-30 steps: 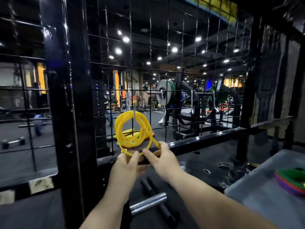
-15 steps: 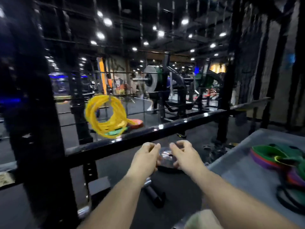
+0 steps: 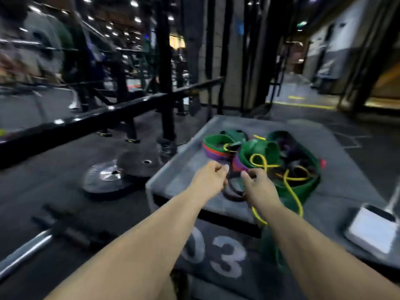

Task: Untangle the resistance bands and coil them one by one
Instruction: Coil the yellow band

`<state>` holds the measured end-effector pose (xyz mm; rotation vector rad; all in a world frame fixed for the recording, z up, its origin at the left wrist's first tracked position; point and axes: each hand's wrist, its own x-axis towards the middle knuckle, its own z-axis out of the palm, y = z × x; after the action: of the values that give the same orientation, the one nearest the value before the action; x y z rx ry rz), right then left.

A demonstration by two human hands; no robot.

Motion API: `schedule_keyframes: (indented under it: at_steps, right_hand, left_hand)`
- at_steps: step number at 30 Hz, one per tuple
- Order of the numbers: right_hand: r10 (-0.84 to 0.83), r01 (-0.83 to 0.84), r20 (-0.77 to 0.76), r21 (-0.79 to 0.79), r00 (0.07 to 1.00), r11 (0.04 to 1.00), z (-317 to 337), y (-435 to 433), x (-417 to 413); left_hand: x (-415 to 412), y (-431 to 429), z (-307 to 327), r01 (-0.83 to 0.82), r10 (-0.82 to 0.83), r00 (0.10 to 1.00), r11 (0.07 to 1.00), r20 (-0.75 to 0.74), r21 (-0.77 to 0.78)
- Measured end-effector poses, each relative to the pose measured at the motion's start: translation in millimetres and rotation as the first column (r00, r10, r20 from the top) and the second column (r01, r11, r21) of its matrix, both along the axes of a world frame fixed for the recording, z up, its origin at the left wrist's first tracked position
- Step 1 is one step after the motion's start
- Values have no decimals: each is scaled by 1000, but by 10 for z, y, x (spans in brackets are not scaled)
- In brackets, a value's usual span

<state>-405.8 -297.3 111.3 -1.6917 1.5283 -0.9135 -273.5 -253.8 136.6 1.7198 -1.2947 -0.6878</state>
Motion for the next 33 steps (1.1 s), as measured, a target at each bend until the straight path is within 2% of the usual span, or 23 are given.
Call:
schedule_keyframes:
  at_steps: [3, 8, 11, 17, 19, 24, 28, 33]
  right_hand:
    - [-91, 85, -86, -74, 992, 994, -88, -201, -432]
    - [-208, 183, -256, -115, 944, 976, -280, -468, -935]
    - [-235, 214, -293, -100, 927, 972, -414, -636, -1060]
    - [-208, 223, -402, -10, 891, 975, -541, -867, -1106]
    - [-187, 205, -435, -6, 881, 979, -525, -911, -1115]
    - [-189, 200, -388, -10, 902, 980, -490, -898, -1156]
    - [-212, 224, -324, 1, 922, 974, -472, -834, -1243]
    - [-185, 190, -282, -12, 941, 982, -375, -728, -1286]
  left_hand:
    - [-341, -444, -205, 95, -96, 995, 994, 10, 47]
    - [-640, -993, -482, 157, -179, 972, 977, 154, 142]
    - [-756, -1205, -638, 188, -221, 956, 966, 192, 176]
    - [-868, -1508, -799, 190, -249, 883, 965, 398, 182]
    - [-875, -1582, -796, 175, -227, 893, 971, 390, 165]
    - [-943, -1691, -746, 111, -167, 932, 977, 321, 184]
    - [-995, -1654, -736, 47, -74, 980, 988, 183, 146]
    - [-1012, -1684, -725, 190, -227, 956, 962, 187, 197]
